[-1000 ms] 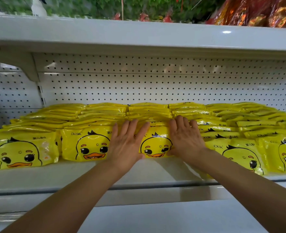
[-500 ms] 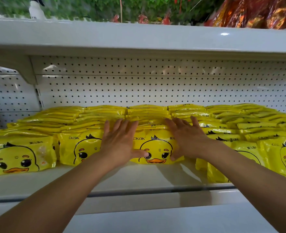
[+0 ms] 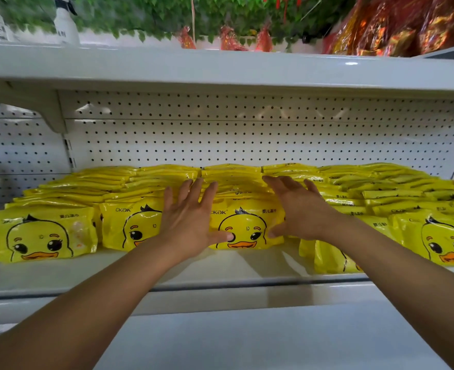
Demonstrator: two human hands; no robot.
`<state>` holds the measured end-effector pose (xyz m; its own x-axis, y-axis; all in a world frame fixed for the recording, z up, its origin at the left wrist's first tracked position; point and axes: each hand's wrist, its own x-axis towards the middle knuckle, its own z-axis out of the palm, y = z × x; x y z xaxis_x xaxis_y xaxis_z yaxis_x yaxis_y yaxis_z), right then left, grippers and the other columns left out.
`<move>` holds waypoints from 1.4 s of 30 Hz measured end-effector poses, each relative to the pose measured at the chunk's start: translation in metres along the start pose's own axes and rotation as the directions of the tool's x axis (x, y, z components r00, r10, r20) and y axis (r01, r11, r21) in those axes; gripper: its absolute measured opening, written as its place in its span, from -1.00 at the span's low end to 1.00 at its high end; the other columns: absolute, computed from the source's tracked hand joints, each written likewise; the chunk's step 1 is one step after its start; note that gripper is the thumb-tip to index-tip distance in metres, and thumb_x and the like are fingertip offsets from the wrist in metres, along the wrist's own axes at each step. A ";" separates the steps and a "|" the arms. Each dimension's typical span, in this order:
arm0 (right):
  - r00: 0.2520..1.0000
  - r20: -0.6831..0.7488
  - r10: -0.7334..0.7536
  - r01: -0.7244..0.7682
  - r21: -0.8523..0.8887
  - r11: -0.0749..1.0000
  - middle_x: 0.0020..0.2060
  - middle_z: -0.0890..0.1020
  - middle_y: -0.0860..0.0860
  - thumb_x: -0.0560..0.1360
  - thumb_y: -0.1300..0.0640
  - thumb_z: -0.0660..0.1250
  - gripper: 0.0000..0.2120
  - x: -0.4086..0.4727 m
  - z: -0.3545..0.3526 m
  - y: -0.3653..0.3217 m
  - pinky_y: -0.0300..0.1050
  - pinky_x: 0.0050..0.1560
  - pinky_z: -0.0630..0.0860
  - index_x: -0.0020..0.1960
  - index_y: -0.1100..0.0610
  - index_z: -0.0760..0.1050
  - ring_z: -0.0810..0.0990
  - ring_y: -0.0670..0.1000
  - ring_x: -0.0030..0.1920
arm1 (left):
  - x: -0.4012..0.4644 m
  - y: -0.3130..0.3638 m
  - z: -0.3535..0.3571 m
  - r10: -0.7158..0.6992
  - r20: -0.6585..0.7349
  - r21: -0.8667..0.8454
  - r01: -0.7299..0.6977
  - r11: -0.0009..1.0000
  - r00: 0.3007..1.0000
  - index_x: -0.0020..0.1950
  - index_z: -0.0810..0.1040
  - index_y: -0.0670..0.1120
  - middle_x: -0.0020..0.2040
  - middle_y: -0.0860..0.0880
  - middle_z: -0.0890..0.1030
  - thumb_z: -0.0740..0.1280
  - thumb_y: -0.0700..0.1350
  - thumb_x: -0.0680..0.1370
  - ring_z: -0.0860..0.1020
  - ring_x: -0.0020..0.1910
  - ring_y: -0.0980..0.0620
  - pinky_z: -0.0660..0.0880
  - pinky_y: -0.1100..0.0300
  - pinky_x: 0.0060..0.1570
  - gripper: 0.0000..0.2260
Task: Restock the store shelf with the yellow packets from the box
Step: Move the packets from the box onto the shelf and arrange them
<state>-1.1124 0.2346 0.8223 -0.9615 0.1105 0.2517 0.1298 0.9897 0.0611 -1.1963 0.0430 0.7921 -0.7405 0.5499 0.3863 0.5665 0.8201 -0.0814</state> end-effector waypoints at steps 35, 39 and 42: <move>0.992 0.077 0.100 -0.090 -0.126 0.988 0.44 0.25 -0.06 0.26 -0.26 0.46 -0.06 -0.100 0.006 0.147 0.11 0.39 -0.01 0.48 -0.10 0.06 0.06 0.07 0.45 | 0.009 0.177 -0.006 0.377 -0.041 -0.138 -0.379 0.915 0.925 0.50 0.08 -0.01 0.45 -0.01 0.26 0.28 0.38 0.37 0.20 0.43 -0.04 0.04 0.00 0.42 -0.15; 0.997 0.072 0.038 -0.030 -0.109 0.994 0.38 0.29 0.01 0.23 -0.27 0.47 -0.05 -0.090 0.012 0.151 0.08 0.39 -0.04 0.47 -0.01 0.12 0.13 0.07 0.42 | 0.011 0.177 -0.008 0.360 -0.010 -0.074 -0.360 0.930 0.933 0.48 0.12 -0.03 0.41 -0.01 0.29 0.35 0.38 0.30 0.25 0.39 -0.02 0.14 0.07 0.36 -0.10; 0.996 0.091 0.010 -0.001 -0.104 0.995 0.36 0.29 0.04 0.23 -0.28 0.46 -0.06 -0.082 0.013 0.149 0.06 0.38 0.00 0.46 0.01 0.13 0.16 0.09 0.40 | 0.013 0.173 -0.010 0.343 -0.001 -0.018 -0.343 0.939 0.939 0.47 0.14 -0.02 0.37 -0.01 0.30 0.36 0.39 0.28 0.28 0.35 -0.02 0.18 0.09 0.30 -0.10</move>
<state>-1.0177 0.3741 0.7983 -0.9783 0.1284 0.1629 0.1547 0.9748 0.1606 -1.1047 0.1902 0.7924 -0.5012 0.7975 0.3360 0.7923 0.5790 -0.1925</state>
